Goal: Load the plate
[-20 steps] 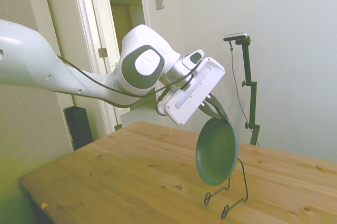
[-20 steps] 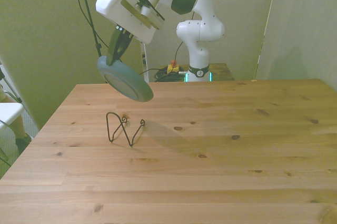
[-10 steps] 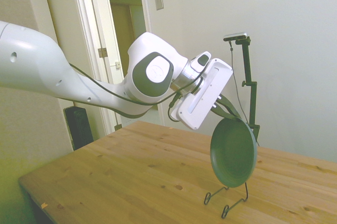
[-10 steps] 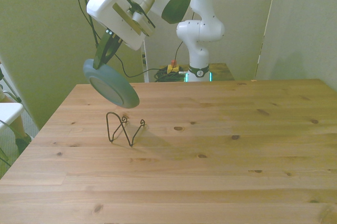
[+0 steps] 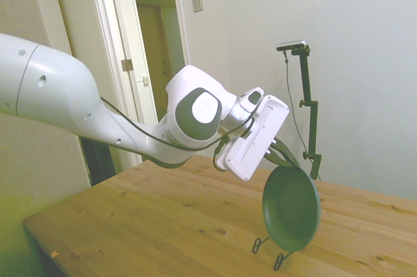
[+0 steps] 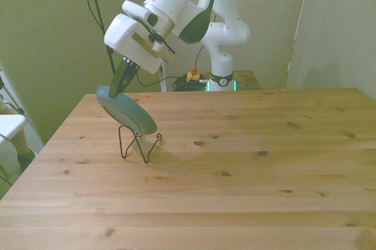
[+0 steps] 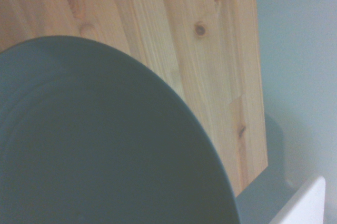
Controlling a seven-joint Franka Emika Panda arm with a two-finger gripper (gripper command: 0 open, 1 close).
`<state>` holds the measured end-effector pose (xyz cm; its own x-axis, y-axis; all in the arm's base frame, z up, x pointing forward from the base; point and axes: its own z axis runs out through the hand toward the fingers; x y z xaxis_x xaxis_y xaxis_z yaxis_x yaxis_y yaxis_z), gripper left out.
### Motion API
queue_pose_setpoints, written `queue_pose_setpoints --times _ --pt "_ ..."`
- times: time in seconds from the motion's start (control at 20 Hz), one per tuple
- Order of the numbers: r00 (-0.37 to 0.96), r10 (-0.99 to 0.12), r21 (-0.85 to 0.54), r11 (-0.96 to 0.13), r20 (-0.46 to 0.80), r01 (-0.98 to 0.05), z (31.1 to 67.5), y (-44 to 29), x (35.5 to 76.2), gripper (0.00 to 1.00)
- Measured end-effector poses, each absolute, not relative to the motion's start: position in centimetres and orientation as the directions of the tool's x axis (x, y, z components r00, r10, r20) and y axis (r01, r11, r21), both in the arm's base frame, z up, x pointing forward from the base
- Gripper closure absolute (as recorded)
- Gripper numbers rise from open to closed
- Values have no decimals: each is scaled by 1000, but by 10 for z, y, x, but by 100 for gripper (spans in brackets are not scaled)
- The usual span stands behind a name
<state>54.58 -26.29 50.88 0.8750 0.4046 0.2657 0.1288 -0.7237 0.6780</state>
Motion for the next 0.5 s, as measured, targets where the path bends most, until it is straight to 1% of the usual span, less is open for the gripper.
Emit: queue_pose_setpoints --times 0.1,0.5 --pt "873 413 682 -718 260 137 505 -262 545 100" --pt "855 449 724 -677 262 134 511 -257 549 100"
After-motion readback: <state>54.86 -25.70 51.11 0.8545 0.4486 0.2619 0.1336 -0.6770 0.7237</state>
